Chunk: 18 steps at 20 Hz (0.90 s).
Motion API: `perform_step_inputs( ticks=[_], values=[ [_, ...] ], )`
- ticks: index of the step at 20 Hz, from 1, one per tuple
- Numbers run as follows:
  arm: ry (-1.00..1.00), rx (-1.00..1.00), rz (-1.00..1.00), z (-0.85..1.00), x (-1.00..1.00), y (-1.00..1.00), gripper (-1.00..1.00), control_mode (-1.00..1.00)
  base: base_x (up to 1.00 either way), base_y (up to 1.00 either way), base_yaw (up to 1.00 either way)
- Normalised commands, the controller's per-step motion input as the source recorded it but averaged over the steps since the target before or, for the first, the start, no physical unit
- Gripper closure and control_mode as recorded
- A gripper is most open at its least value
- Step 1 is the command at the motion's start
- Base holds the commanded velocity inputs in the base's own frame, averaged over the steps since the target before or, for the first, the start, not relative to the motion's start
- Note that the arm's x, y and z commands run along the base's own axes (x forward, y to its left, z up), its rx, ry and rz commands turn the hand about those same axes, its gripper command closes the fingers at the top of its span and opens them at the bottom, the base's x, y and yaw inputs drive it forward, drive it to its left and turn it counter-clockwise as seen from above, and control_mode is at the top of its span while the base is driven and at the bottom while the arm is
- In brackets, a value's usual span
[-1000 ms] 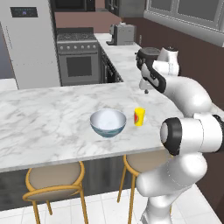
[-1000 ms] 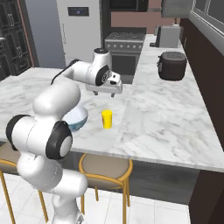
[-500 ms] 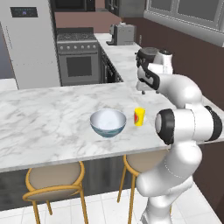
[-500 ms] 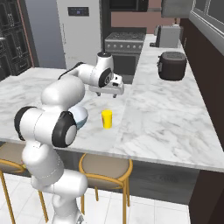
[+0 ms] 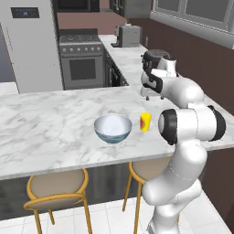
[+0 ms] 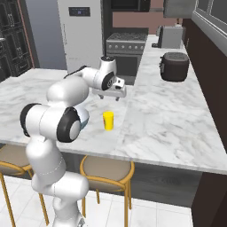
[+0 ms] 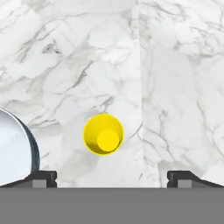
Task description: Place the cup inside the bowl on the dining table and move the bowl to any counter.
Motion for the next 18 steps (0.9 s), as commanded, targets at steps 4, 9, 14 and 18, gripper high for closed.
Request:
perform_step_inputs(
  ticks=[4,9,14,18],
  values=[
    [0.0,0.0,0.0,-0.29,0.08,0.0,-1.0,-1.0,0.0,0.0,0.0],
    [0.0,0.0,0.0,-0.27,0.09,-0.03,-1.0,-1.0,0.0,0.0,0.0],
    [0.0,0.0,0.0,-0.25,0.08,-0.04,-1.0,-1.0,0.0,0.0,0.0],
    [0.0,0.0,0.0,-0.22,0.07,-0.03,-1.0,-1.0,0.0,0.0,0.0]
  ],
)
